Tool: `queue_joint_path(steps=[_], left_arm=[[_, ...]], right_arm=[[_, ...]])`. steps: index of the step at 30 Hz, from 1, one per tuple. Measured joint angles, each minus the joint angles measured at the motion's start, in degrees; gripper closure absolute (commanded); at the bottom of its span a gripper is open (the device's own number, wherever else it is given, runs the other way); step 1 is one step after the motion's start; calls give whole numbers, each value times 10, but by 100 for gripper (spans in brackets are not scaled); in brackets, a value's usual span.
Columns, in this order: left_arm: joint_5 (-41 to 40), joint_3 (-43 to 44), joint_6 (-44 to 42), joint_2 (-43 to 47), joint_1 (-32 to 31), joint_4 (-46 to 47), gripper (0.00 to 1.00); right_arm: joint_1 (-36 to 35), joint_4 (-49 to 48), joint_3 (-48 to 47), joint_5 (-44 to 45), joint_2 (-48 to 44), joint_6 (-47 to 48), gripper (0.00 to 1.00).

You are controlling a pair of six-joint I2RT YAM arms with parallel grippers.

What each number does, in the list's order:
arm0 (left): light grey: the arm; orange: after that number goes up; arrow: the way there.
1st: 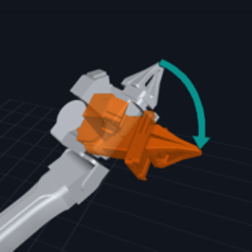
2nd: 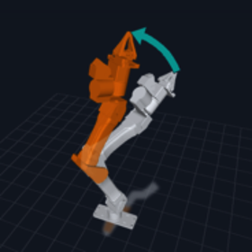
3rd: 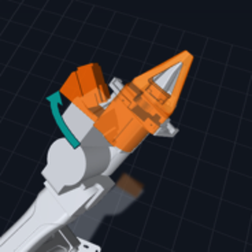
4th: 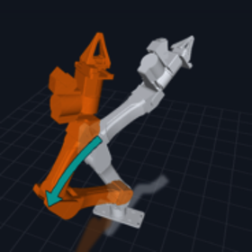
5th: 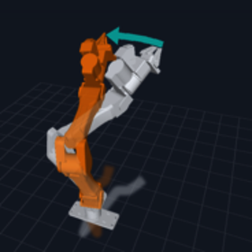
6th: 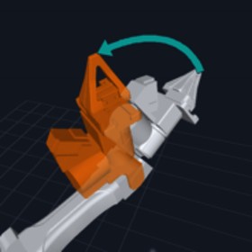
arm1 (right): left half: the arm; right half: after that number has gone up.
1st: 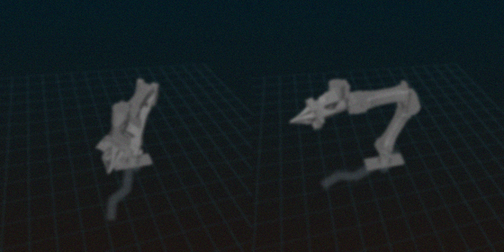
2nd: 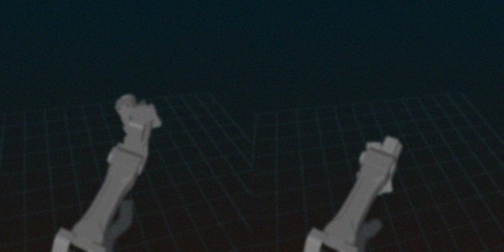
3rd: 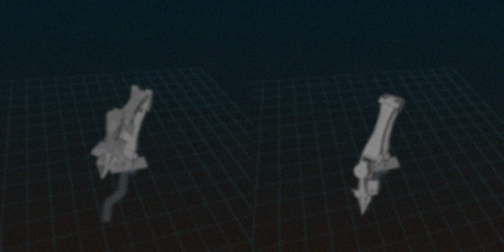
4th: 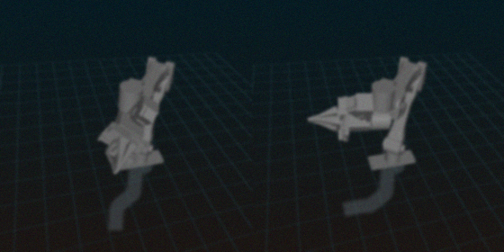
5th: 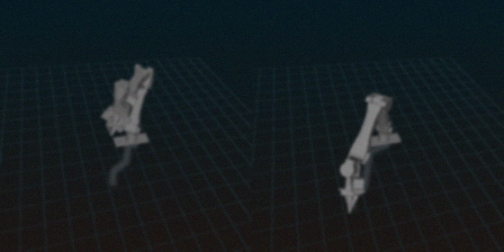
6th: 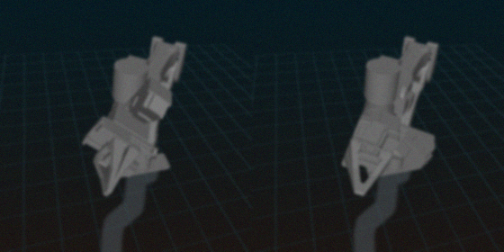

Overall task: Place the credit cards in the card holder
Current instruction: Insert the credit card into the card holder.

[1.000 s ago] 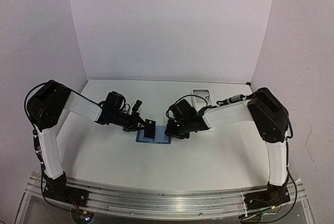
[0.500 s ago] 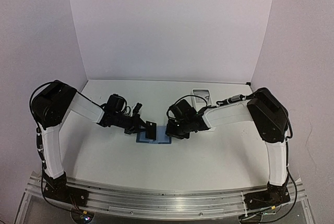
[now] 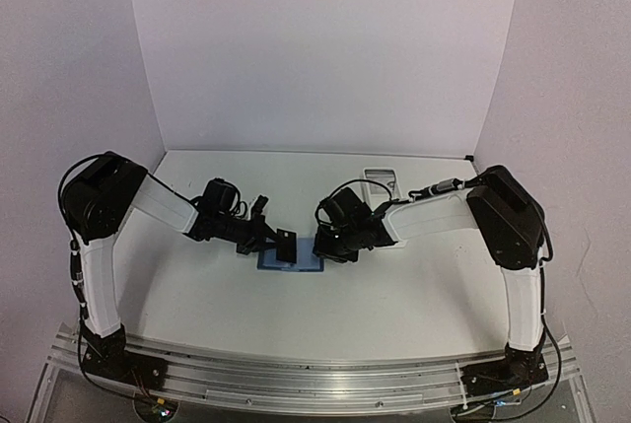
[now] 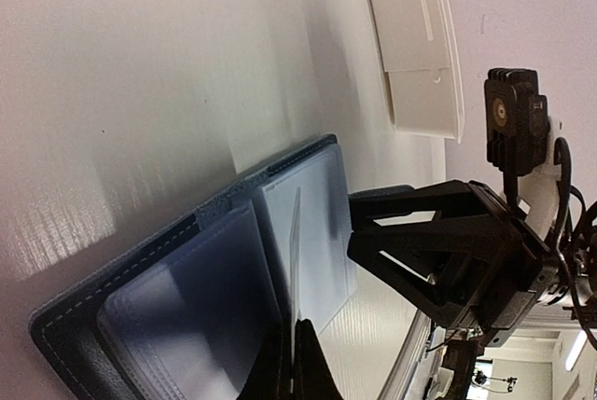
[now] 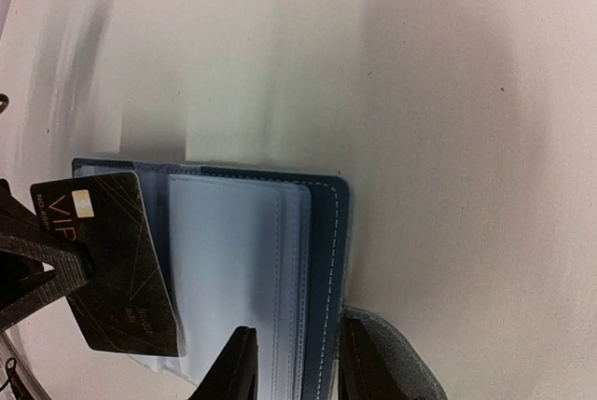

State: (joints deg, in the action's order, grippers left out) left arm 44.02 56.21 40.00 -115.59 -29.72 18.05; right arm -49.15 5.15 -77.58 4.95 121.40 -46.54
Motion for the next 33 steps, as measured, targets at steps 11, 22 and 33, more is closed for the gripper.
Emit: queue_joint_path(steps=[11,22,33], left_arm=[[-2,0,32,-20,-2,-8,100],[27,29,28,-34,-1,-46,100],[58,57,24,-60,-6,-48,100]], right_arm=[[0,0,0,0,0,0,73],[0,0,0,-2,0,2,73],[3,0,-11,-7,8,5,73]])
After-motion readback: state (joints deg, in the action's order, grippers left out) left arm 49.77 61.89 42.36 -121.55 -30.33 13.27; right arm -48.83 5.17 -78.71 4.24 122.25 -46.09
